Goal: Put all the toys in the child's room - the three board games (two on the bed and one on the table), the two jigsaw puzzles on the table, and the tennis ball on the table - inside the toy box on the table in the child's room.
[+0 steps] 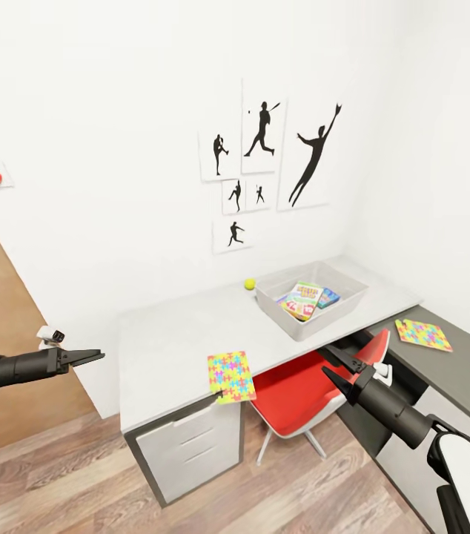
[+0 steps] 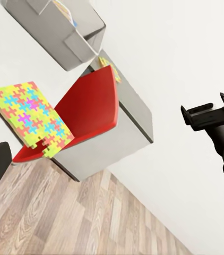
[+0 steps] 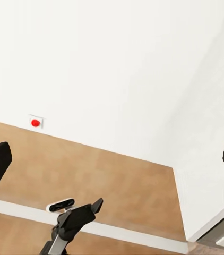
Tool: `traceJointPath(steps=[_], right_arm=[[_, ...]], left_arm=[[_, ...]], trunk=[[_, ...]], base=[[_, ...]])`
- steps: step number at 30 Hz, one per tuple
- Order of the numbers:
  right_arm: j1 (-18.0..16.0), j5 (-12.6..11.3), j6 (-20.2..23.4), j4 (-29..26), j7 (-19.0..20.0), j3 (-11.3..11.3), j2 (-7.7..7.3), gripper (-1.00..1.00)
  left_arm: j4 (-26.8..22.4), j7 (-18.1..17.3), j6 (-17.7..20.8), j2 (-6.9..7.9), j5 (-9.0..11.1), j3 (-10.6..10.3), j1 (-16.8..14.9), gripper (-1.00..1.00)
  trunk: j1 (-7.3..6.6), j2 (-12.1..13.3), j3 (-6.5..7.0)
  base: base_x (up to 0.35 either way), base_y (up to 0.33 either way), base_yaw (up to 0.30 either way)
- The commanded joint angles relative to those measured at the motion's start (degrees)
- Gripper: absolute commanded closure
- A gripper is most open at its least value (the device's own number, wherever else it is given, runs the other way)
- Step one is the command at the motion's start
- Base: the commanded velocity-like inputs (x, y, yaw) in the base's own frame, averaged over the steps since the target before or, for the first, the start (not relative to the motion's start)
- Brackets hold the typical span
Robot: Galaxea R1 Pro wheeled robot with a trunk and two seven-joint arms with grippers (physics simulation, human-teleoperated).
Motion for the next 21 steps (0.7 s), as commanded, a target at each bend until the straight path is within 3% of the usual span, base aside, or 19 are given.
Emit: traceJointPath(steps=[1,21], right_arm=[[-0.1,0.5,0.3,0.0,0.4,-0.1,0.01,-1.00],[-0.1,1.1,0.2,0.0,0.5,0.0,0.09,-1.00]], left_arm=[[0.0,-0.2,0.6,0.08,0.3,-0.4,-0.1,-1.00],[0.0,-0.2,0.6,0.02,0.3,-0.4,-0.1,-1.00]], trunk=[[0.04,-0.1,-0.03],[0.04,-0.1,1.88]], base=[[0.000,0.000,0.000],[0.000,0.000,0.000]])
